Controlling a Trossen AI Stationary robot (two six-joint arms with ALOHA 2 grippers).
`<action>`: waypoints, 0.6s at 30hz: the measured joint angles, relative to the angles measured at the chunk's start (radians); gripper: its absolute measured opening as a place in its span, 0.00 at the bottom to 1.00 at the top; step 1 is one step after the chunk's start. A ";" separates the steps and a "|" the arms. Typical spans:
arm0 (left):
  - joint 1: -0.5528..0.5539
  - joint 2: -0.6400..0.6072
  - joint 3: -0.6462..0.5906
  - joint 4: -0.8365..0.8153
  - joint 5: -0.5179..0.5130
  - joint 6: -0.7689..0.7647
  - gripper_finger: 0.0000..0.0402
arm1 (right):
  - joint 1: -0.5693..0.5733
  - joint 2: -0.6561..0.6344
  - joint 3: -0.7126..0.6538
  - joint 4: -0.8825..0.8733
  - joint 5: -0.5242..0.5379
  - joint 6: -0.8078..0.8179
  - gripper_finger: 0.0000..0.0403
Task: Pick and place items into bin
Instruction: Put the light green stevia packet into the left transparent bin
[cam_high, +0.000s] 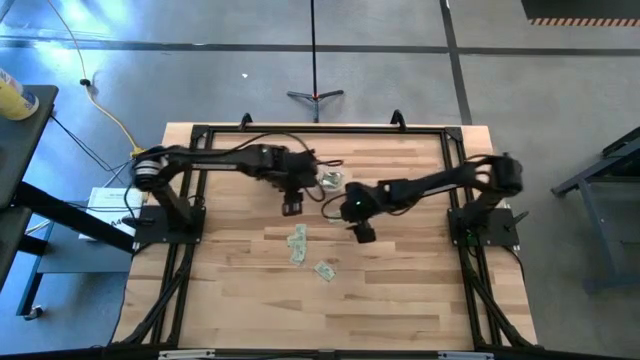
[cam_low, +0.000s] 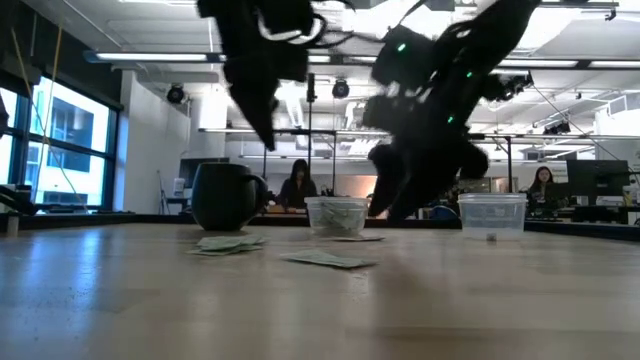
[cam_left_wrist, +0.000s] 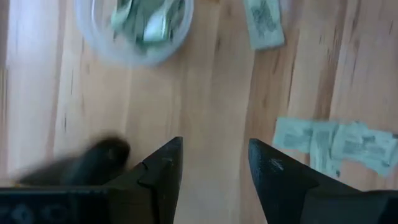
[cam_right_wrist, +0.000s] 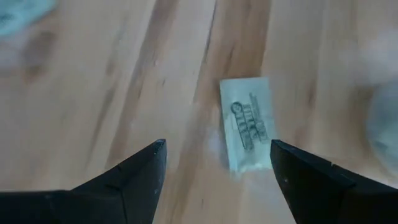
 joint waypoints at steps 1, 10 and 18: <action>-0.006 -0.031 -0.038 0.009 -0.014 -0.023 0.53 | 0.000 0.029 0.019 0.001 0.000 0.001 0.69; -0.087 -0.267 -0.268 0.073 -0.090 -0.220 0.53 | -0.028 0.167 0.141 -0.050 -0.073 0.028 0.69; -0.137 -0.345 -0.326 0.069 -0.146 -0.281 0.52 | -0.088 0.231 0.168 -0.096 -0.110 0.095 0.64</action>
